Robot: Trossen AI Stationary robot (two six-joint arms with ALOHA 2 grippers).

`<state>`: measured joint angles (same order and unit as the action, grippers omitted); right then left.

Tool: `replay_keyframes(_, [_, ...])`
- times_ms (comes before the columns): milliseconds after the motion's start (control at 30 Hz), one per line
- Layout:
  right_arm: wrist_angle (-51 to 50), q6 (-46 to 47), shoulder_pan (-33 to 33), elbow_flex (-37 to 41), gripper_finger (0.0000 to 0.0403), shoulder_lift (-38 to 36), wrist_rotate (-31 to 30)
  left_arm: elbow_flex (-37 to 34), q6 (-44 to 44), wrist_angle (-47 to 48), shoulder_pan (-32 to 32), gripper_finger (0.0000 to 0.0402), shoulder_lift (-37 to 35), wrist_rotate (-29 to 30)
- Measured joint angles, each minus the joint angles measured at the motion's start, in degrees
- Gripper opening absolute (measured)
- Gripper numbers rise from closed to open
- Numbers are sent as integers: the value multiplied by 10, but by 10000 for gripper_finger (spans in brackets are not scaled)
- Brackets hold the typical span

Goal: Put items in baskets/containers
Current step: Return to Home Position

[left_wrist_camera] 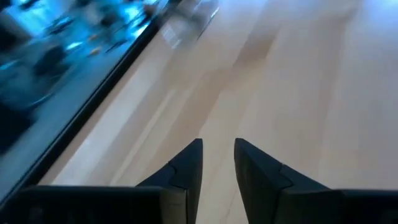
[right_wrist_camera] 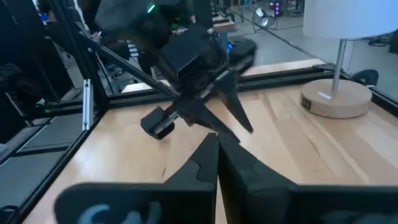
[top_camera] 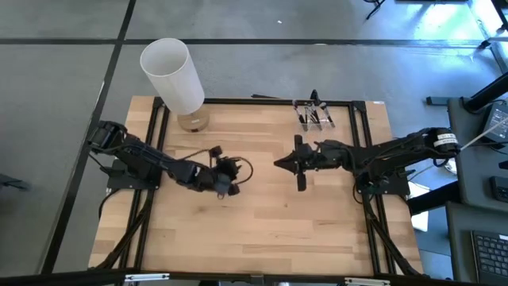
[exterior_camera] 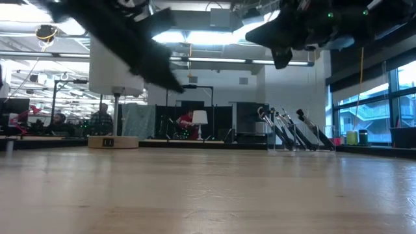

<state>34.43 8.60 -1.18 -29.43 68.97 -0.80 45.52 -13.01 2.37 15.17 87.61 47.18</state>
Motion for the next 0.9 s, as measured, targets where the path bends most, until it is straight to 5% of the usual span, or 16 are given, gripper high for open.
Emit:
replay_keyframes(167, [-22,-20,0,-7,6,-29,7,0,125,-182,-60,88,-15,-158])
replay_keyframes(333, [-108,-59,0,-50,6,-96,9,0,186,-285,-103,88,-43,-243])
replay_keyframes(600, [-179,-137,-10,-56,6,-168,10,-72,198,-287,-111,88,-160,-263])
replay_keyframes(900, [-174,-160,13,-46,6,-137,9,-245,220,-455,-161,88,-302,-311])
